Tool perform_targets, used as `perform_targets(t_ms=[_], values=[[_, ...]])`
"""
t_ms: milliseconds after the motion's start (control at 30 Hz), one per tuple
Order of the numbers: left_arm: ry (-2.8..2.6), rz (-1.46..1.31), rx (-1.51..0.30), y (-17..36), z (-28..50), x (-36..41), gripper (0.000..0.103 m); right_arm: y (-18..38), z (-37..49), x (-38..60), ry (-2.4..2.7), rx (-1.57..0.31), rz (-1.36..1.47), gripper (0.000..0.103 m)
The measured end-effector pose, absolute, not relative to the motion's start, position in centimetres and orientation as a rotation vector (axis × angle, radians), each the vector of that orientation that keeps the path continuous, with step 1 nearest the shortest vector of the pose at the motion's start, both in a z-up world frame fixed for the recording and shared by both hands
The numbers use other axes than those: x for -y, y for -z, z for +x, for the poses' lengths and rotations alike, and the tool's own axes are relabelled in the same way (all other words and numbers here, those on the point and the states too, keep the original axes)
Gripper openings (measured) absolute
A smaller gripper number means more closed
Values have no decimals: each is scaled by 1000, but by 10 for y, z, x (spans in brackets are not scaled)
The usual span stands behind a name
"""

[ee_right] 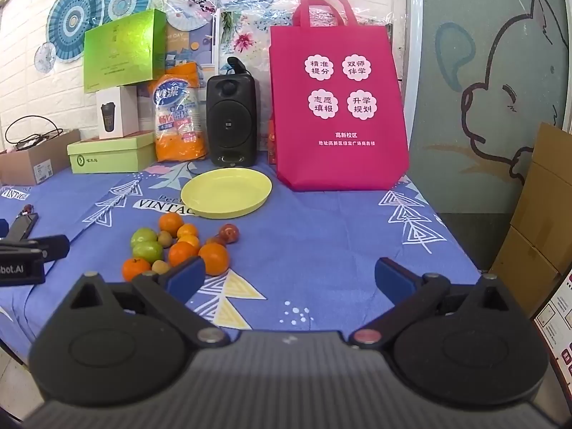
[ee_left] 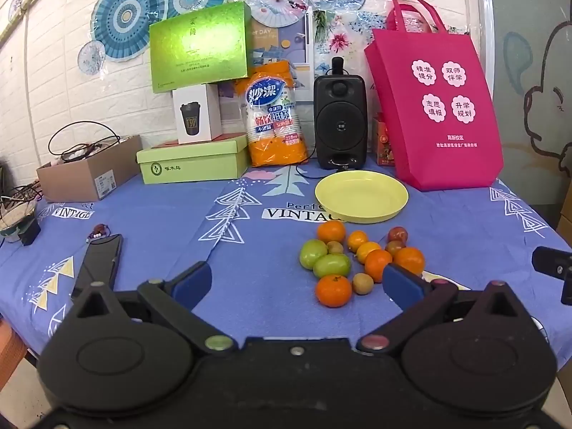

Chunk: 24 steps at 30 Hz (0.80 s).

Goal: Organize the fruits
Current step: 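Move the left tool toward the fruit cluster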

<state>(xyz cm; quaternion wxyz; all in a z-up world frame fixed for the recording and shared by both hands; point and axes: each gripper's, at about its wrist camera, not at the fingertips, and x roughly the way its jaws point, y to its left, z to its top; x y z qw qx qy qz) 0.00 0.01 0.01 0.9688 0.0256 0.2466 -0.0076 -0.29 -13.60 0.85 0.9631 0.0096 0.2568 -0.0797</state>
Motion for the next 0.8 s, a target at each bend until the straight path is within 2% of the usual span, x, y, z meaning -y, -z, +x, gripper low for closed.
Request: perform_targets(t_ms=[800], values=[[1,42,-527,-1,12,-2,103,0,12,124,138,-539,-27,103]])
